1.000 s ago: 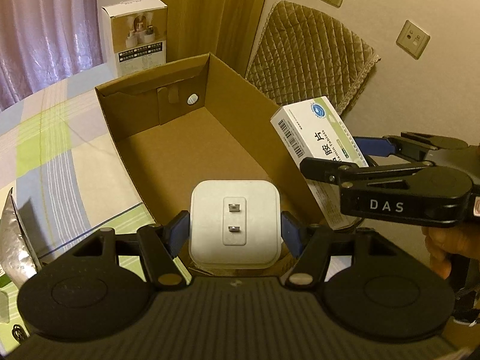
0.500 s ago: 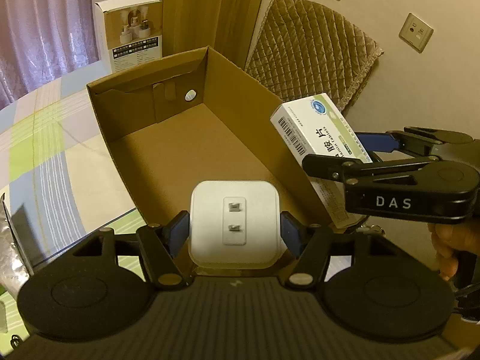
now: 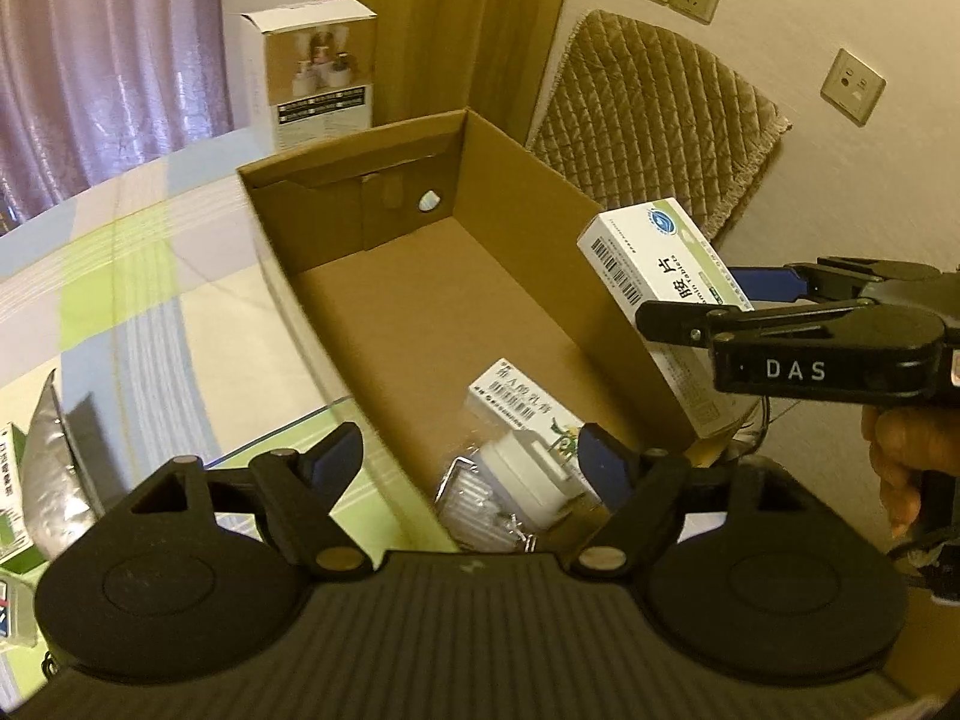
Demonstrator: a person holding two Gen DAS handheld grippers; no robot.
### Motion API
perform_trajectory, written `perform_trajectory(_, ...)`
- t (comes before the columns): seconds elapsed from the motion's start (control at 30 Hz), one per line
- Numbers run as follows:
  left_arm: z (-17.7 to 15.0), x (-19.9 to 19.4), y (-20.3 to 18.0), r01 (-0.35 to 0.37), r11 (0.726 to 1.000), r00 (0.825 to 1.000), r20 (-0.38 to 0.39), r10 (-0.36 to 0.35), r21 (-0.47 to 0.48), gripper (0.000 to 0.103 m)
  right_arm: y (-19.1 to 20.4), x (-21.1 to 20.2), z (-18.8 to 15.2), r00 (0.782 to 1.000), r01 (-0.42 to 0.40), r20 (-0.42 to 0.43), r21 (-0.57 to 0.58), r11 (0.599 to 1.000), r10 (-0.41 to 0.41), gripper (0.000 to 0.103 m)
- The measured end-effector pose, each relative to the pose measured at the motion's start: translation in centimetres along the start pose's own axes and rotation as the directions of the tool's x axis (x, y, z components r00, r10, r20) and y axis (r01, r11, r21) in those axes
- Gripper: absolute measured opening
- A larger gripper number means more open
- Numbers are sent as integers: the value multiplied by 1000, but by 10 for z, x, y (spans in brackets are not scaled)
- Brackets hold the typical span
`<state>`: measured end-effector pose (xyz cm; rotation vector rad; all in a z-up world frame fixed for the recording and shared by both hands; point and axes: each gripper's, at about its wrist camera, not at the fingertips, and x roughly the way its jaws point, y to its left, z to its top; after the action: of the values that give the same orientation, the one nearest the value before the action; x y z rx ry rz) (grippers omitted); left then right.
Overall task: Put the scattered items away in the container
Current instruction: 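Lower the plug adapter into the box and open the left tool, then lower the Mecobalamin box into the cardboard box and open the right tool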
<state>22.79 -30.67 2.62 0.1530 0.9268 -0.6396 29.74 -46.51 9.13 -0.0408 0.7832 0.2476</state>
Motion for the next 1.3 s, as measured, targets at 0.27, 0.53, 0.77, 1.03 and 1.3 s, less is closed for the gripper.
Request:
perform_trajectory(0.27, -7, -8, 4, -3, 1000, 1000, 3, 3, -20, 78, 4, 10, -2, 1000, -23, -21, -24, 999, 22, 73)
perform_trajectory(0.53, -11, -9, 7, 4, 999, 1000, 2, -4, -34, 78, 5, 13, -7, 1000, 1, 1, -33, 999, -1, 98)
perform_trajectory(0.77, -18, -14, 13, -3, 999, 1000, 5, 3, -55, 78, 5, -5, -8, 999, 11, 49, -24, 1000, -10, 103)
perform_trajectory(1.03, -36, -33, 18, -17, 995, 1000, 8, 18, -94, 79, 18, -35, -15, 997, -3, 71, 11, 1000, 2, 103)
perform_trajectory(1.3, -58, -66, 25, -51, 990, 998, 14, 53, -129, 84, 57, -68, -20, 992, -58, 109, 2, 998, 58, 103)
